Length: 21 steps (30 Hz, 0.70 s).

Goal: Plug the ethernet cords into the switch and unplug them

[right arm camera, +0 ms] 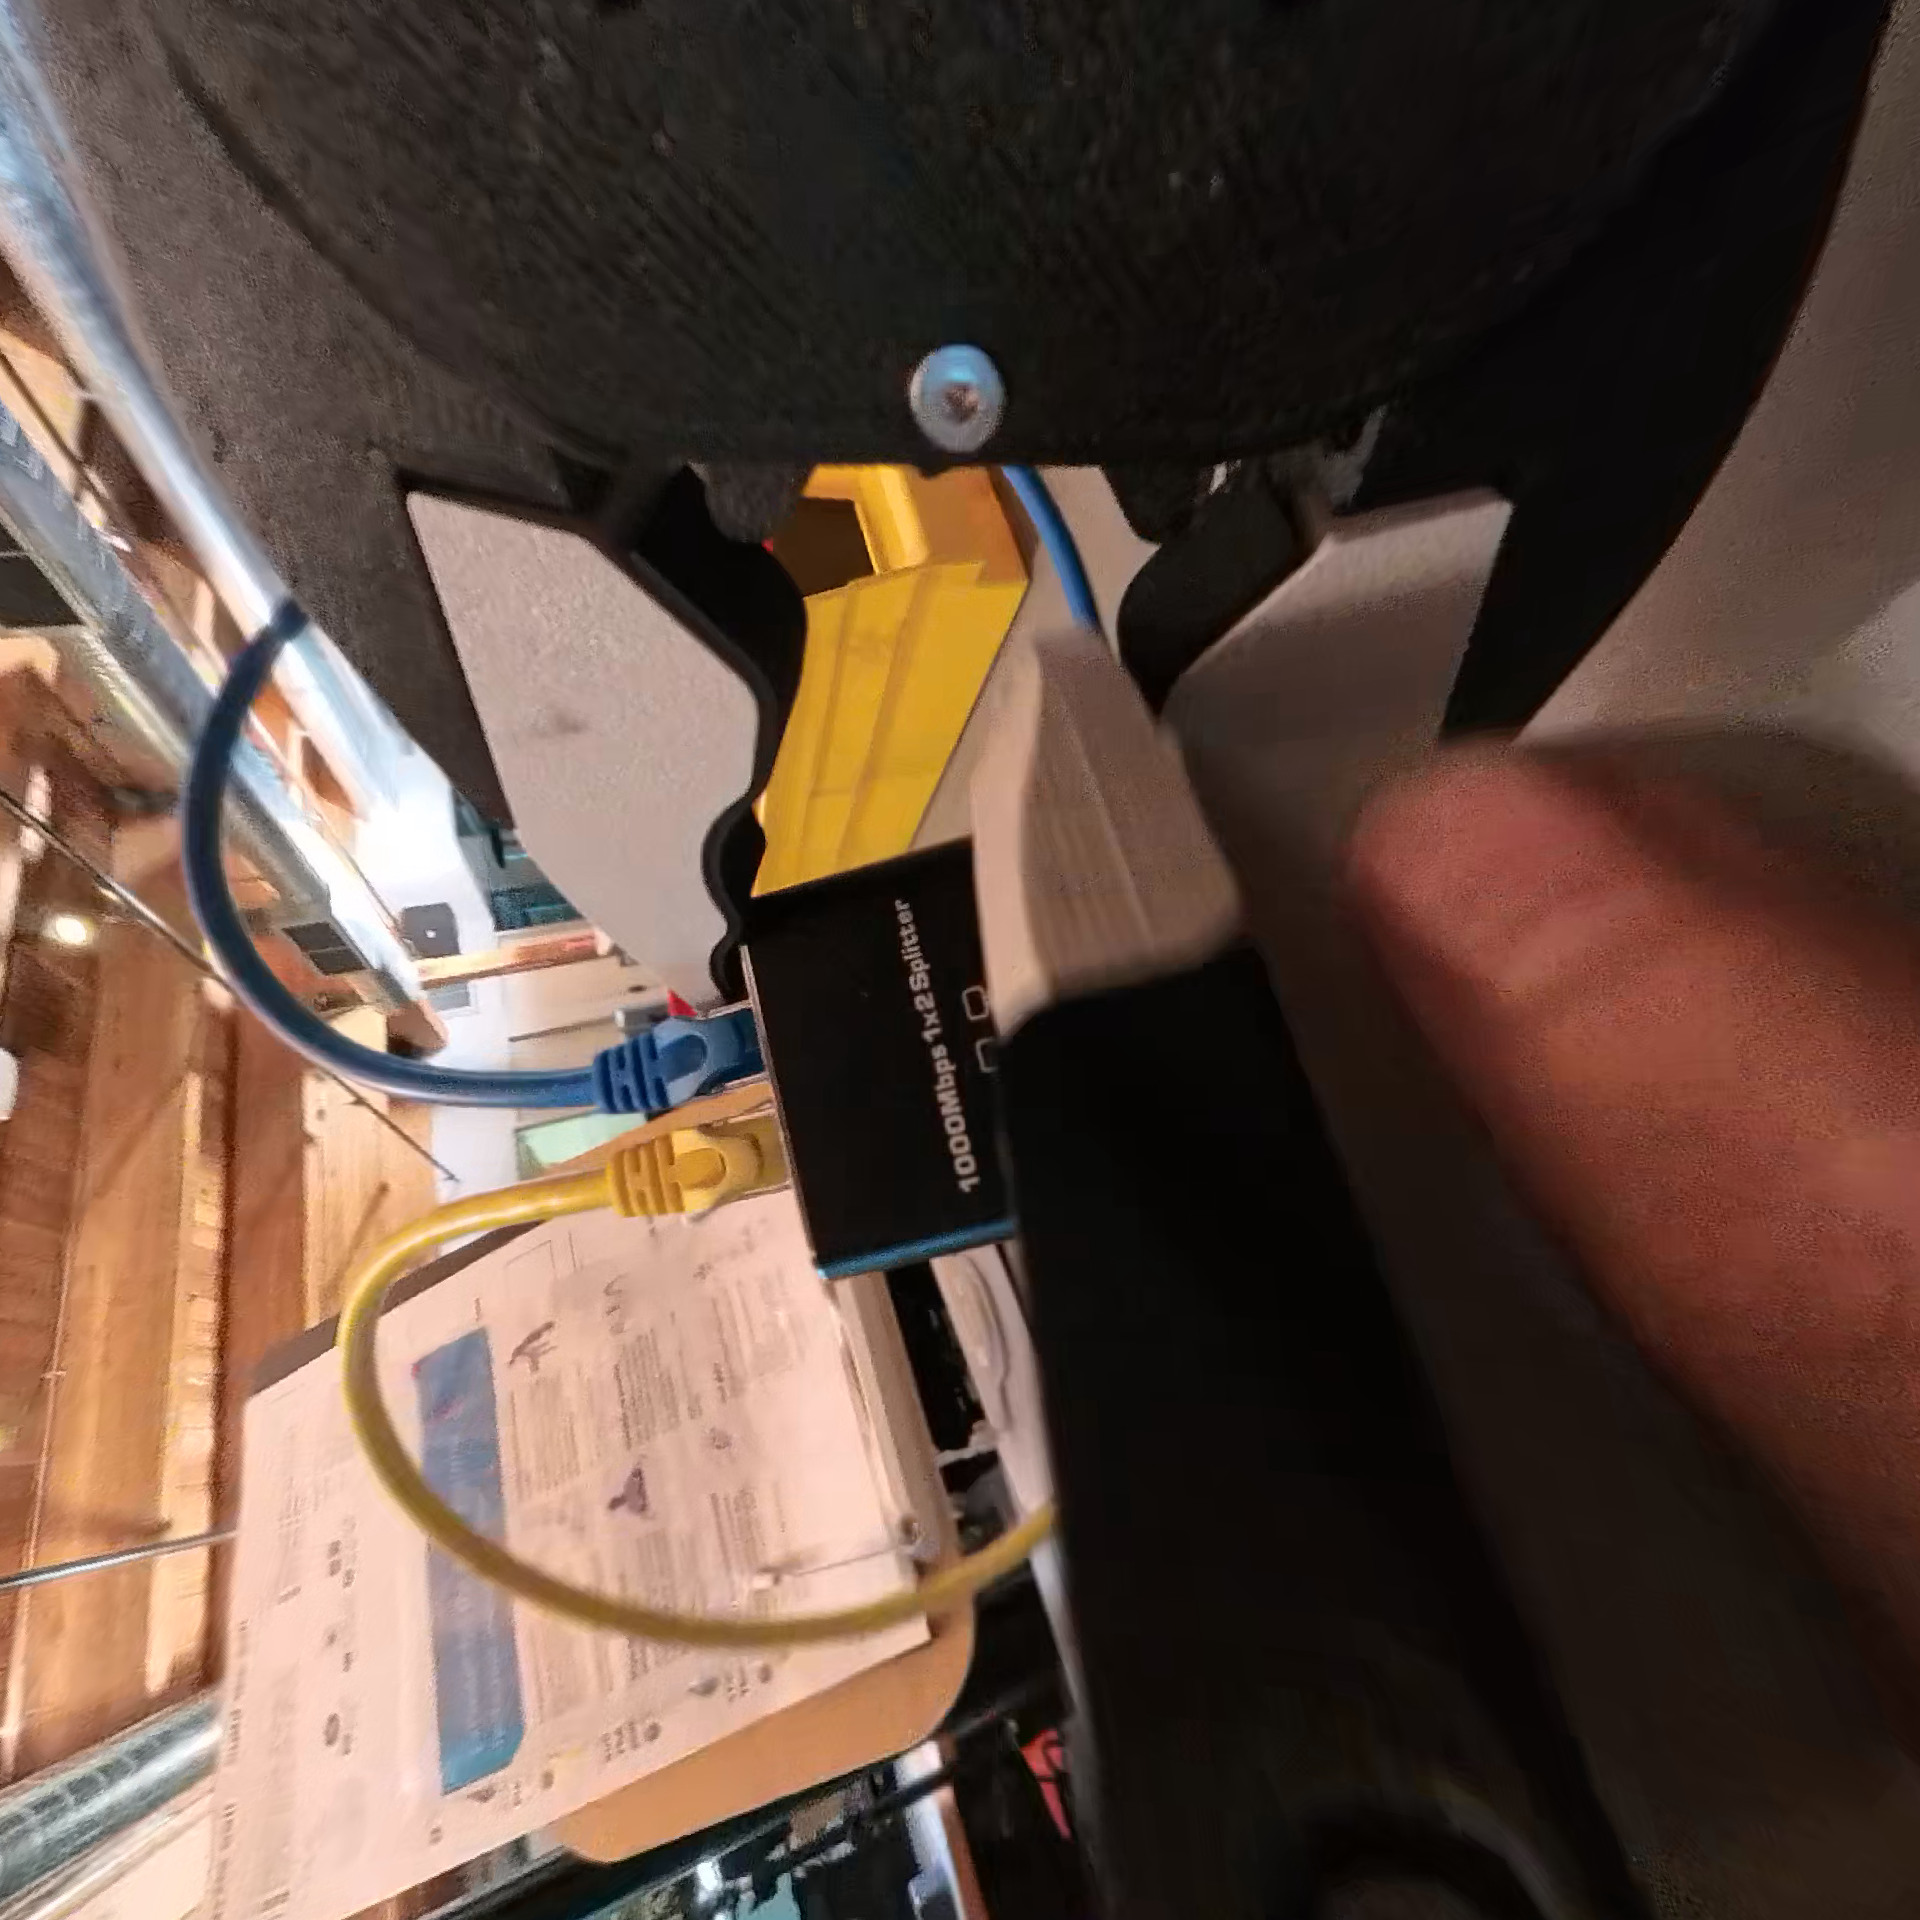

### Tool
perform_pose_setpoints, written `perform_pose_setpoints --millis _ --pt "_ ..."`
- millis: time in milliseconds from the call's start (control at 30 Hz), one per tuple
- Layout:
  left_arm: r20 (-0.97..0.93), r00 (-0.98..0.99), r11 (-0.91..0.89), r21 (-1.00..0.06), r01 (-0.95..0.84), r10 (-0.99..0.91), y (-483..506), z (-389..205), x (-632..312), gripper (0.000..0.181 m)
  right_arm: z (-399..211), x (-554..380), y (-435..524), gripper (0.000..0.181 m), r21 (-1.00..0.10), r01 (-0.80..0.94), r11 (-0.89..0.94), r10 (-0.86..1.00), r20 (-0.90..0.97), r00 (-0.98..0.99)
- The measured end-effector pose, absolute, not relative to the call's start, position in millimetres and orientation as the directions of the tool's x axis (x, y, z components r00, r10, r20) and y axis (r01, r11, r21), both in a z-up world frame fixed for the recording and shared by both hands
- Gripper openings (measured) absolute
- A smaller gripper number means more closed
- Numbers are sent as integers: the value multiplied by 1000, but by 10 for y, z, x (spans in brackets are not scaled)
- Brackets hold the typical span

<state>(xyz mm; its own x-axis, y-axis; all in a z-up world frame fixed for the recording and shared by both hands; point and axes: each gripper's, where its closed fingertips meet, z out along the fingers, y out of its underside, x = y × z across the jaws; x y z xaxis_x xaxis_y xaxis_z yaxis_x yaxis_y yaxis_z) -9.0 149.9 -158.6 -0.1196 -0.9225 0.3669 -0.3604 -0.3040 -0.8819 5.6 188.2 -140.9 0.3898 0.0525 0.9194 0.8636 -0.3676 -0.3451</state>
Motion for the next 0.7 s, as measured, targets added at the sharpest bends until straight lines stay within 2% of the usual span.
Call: perform_pose_setpoints --millis 33,133,200,267,333,400,467,500,567,600,667,700 --pt "406 -158 -335 -877 -345 -900 1484 -1560 -98 68 -1396 43 1869 76 -356 869 -343 62 915 399" --pt "470 -302 -386 -873 -297 -829 1476 -1473 -189 31 -1340 -50 1829 76 -444 855 -269 74 875 478" --pt "501 -413 -417 -864 -281 -760 1433 -1412 -267 24 -1322 -128 1826 76 -481 845 -235 92 854 512" --pt "493 -454 -397 -869 -295 -742 1424 -1433 -327 24 -1366 -207 1831 75 -465 865 -192 172 851 496" --pt "539 -475 -434 -842 -319 -696 1457 -1422 -388 24 -1333 -305 1778 73 -569 817 -96 248 781 573" --pt "575 -485 -477 -818 -321 -659 1545 -1362 -473 24 -1278 -350 1688 83 -760 646 -65 343 591 730" --pt "563 -487 -444 -826 -346 -668 1605 -1385 -574 24 -1206 -381 1622 90 -935 336 -116 445 253 859" --pt "541 -494 -413 -840 -352 -681 1614 -1402 -618 24 -1165 -397 1607 86 -975 159 -155 485 66 872" --pt "507 -529 -367 -861 -353 -680 1576 -1387 -688 24 -1110 -481 1565 80 -968 -99 -229 576 -217 788" --pt "493 -545 -350 -869 -350 -678 1548 -1378 -705 24 -1140 -516 1555 67 -948 -158 -277 599 -299 743" --pt "470 -564 -308 -879 -363 -679 1487 -1408 -724 24 -1171 -650 1512 70 -924 -198 -327 663 -374 649" --pt "459 -569 -286 -884 -371 -682 1463 -1432 -727 24 -1174 -664 1530 59 -921 -216 -324 663 -384 642"
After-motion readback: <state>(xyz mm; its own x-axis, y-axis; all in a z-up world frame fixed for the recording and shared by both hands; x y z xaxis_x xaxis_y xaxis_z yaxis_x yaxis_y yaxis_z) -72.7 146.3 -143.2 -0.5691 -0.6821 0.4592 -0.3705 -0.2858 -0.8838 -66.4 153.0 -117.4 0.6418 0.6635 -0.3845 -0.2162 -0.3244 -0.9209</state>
